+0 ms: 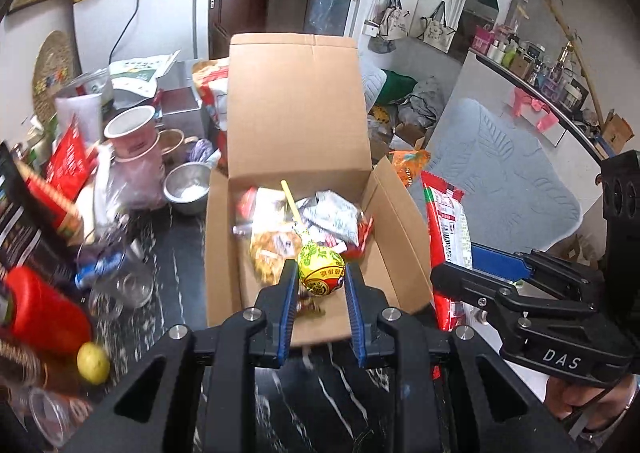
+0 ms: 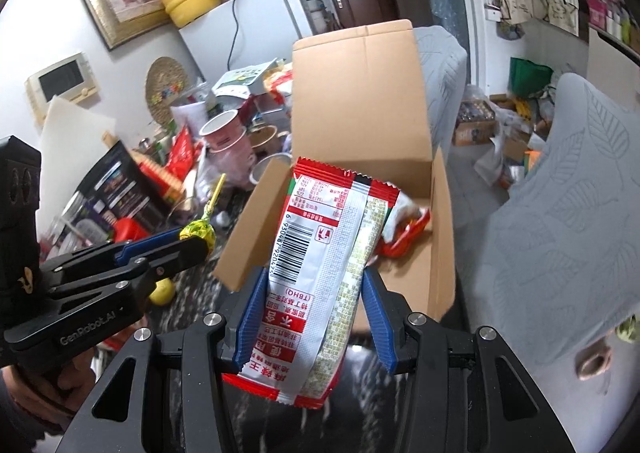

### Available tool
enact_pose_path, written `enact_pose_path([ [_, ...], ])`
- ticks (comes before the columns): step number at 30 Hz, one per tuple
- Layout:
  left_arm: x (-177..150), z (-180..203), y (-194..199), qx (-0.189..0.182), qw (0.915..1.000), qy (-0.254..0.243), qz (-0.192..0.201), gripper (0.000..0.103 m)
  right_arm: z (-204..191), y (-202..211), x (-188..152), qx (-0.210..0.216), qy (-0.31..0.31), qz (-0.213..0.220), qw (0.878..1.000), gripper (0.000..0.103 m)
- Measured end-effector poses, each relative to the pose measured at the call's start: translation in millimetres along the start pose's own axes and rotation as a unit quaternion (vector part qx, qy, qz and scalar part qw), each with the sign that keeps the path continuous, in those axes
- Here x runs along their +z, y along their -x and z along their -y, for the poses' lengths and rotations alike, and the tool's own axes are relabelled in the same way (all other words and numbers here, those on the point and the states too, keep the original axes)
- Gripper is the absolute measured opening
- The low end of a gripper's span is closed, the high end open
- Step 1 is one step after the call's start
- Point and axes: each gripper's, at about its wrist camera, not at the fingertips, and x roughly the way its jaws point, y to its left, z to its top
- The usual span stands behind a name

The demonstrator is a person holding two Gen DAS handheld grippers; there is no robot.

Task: Organize snacks
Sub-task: 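Lower the lollipop and striped packet into the box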

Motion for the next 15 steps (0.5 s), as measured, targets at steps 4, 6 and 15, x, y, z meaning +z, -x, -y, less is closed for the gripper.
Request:
enact_pose_path([
  [4, 19.1, -2.0, -27.5, 0.002, 1.0000, -0.005, -0.003, 0.023, 11.8, -21.6, 17.9, 0.000, 0.005, -0.005, 1.000, 0.047],
  [6, 27.2, -2.8, -40.8, 0.001, 1.0000, -0.009, -0.005, 0.023, 16.9, -33.2, 25.4, -0.002, 0.009, -0.011, 1.000, 0.047],
  [15, 52.1, -14.7, -106.6, 0.008, 0.9994, -0.009, -0.033, 0.023, 42.6, -95.5, 58.5, -0.006, 0.012, -0.048, 0.999, 0.047],
])
